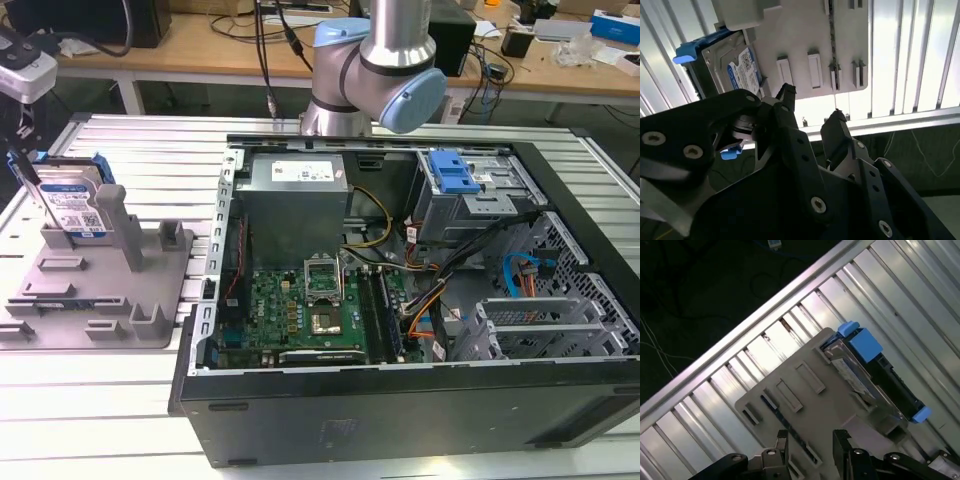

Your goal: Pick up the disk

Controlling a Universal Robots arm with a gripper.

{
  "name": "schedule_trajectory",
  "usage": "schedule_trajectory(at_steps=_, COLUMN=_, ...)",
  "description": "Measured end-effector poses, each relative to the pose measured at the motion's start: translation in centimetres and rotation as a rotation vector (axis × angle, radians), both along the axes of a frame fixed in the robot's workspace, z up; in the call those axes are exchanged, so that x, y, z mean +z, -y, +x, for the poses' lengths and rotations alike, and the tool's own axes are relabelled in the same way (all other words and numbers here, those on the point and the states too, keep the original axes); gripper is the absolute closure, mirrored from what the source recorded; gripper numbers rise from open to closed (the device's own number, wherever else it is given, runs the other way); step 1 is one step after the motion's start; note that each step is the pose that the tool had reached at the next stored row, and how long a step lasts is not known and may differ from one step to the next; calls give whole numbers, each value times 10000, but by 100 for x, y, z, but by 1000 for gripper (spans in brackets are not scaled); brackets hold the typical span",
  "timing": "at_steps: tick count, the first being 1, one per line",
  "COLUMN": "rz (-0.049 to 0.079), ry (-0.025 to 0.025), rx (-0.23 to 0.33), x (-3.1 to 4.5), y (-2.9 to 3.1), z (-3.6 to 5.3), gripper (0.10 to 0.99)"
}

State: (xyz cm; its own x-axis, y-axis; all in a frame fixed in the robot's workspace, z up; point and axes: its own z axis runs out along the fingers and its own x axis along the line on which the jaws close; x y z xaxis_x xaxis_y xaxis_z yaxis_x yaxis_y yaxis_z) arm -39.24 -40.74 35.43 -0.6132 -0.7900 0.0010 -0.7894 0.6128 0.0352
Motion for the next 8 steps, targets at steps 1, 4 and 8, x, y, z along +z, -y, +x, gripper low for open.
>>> schedule_trajectory(at_steps=1, rz=-1, ry=0, rx=169, x=0, y=0, z=0, gripper=604)
schedule_trajectory(at_steps=4, rz=0, ry=0, rx=823, x=0, y=0, z=0, gripper=604)
schedule_trajectory(at_steps=8, rz=0, ry=0, rx=1880, x=-2, y=0, z=0, gripper=604)
